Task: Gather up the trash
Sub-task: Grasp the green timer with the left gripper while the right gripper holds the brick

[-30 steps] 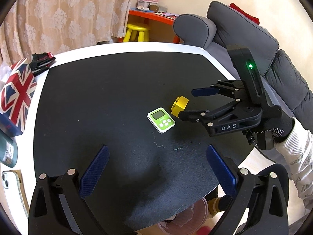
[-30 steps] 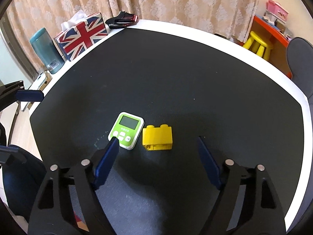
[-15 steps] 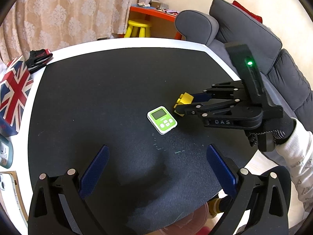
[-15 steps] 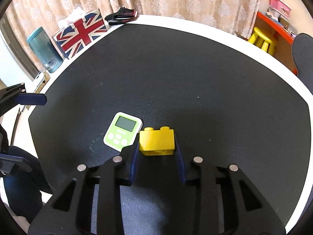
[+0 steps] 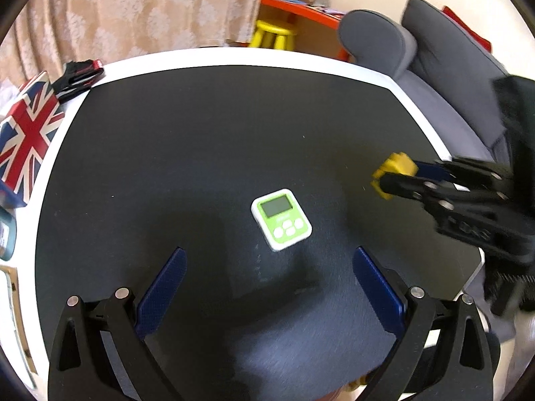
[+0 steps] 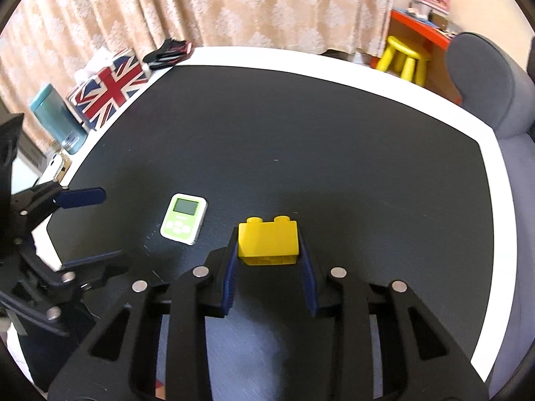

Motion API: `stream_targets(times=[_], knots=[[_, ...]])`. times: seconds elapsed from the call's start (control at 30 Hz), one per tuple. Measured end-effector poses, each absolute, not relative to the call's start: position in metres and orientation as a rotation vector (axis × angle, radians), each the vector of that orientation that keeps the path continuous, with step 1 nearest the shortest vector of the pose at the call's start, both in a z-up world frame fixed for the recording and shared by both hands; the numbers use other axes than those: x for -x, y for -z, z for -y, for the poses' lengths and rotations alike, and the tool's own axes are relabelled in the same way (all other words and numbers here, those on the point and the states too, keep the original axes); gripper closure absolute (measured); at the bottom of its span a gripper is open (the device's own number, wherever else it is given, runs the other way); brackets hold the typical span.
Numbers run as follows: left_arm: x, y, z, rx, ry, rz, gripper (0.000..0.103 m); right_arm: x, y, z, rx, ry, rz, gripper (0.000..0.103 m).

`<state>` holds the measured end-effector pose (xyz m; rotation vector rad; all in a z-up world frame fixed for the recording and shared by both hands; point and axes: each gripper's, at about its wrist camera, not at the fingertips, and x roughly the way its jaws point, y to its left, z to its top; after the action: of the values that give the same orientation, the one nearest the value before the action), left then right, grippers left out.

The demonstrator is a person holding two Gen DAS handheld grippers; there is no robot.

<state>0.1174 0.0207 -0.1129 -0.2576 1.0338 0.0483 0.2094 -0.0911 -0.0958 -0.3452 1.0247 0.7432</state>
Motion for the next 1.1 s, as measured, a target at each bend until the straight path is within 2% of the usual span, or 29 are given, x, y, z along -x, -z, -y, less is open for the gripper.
stream_targets(times=[0.33, 0.67, 0.87, 0.97, 1.03, 1.1], knots=[[-0.146, 0.145, 0.001, 0.290, -0.275, -1.043, 0.007, -0.211, 0.087, 0.122, 0.297, -0.725, -1.012, 0.071], [-0.152, 0.158, 0.013, 0.182, -0.336, -1.024, 0.008, -0.213, 0.089, 0.130, 0.277, -0.743, -1.009, 0.071], [-0.147, 0.153, 0.008, 0.156, -0.289, -1.019, 0.025, -0.211, 0.094, 0.124, 0.276, -0.758, -1.015, 0.071], [-0.145, 0.150, 0.002, 0.143, -0.263, -1.015, 0.040, -0.211, 0.095, 0.121, 0.277, -0.766, -1.017, 0.071], [-0.144, 0.148, -0.001, 0.135, -0.244, -1.014, 0.060, -0.209, 0.096, 0.118, 0.280, -0.770, -1.017, 0.071], [-0.144, 0.147, -0.007, 0.142, -0.219, -1.019, 0.063, -0.207, 0.097, 0.115, 0.285, -0.776, -1.016, 0.071]])
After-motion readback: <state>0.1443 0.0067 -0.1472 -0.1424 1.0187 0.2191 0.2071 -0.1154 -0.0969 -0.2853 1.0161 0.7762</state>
